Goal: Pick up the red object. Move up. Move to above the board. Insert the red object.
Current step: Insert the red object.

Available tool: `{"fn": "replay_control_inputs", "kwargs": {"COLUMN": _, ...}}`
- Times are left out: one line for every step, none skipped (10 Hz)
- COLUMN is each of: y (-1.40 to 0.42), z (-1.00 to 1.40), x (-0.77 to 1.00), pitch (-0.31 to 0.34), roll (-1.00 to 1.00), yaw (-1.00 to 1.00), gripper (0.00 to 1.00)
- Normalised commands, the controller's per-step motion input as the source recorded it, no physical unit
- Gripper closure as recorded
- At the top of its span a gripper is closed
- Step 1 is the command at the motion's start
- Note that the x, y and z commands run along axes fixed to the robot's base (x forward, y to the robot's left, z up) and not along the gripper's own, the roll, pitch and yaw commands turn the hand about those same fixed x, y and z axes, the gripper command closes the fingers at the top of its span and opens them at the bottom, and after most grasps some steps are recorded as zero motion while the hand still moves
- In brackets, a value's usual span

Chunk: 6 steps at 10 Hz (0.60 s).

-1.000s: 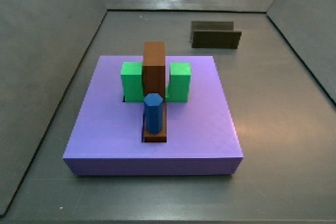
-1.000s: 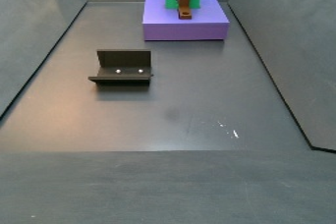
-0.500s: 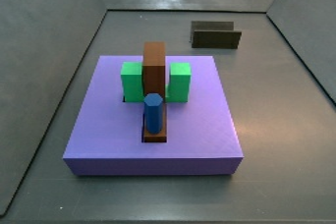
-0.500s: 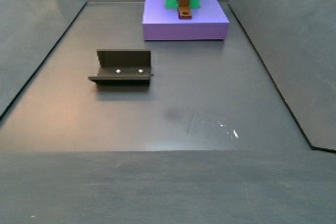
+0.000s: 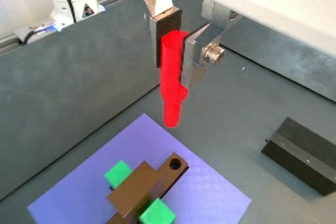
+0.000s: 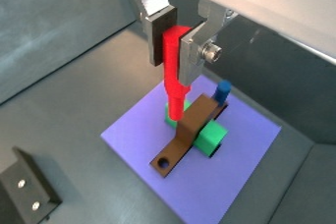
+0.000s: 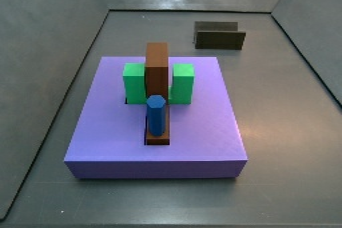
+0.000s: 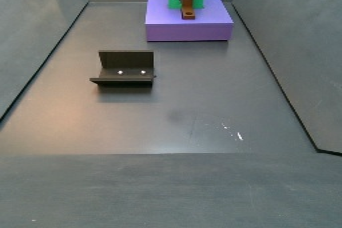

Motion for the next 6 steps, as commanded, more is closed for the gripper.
{"fn": "replay_control_inputs", "kwargs": {"y": 0.08, "z": -0.66, "x": 0.04, "pitch": -0.083, "roll": 0.01, "yaw": 0.0, "gripper": 1.0}}
{"fn": "replay_control_inputs", "kwargs": {"y": 0.0, "z": -0.79, "x": 0.04, "pitch": -0.146, "roll": 0.05, "yaw": 0.0, "gripper": 1.0}}
{"fn": "replay_control_inputs", "kwargs": {"y": 0.0, "z": -0.84, "x": 0.0, "pitch": -0.179, "roll": 0.06, "yaw": 0.0, "gripper": 1.0}}
{"fn": "replay_control_inputs", "kwargs": {"y": 0.05, "z": -0.82, "x": 0.12, "pitch": -0.169, "roll": 0.03, "yaw": 0.0, "gripper": 1.0}}
{"fn": "replay_control_inputs", "kwargs": {"y": 0.12, "z": -0.75, "x": 0.21, "pitch": -0.127, "roll": 0.02, "yaw": 0.0, "gripper": 1.0}}
{"fn": "replay_control_inputs", "kwargs": {"y": 0.13, "z": -0.73, "x": 0.3, "pitch": -0.134, "roll": 0.01, "yaw": -0.01, "gripper": 1.0}}
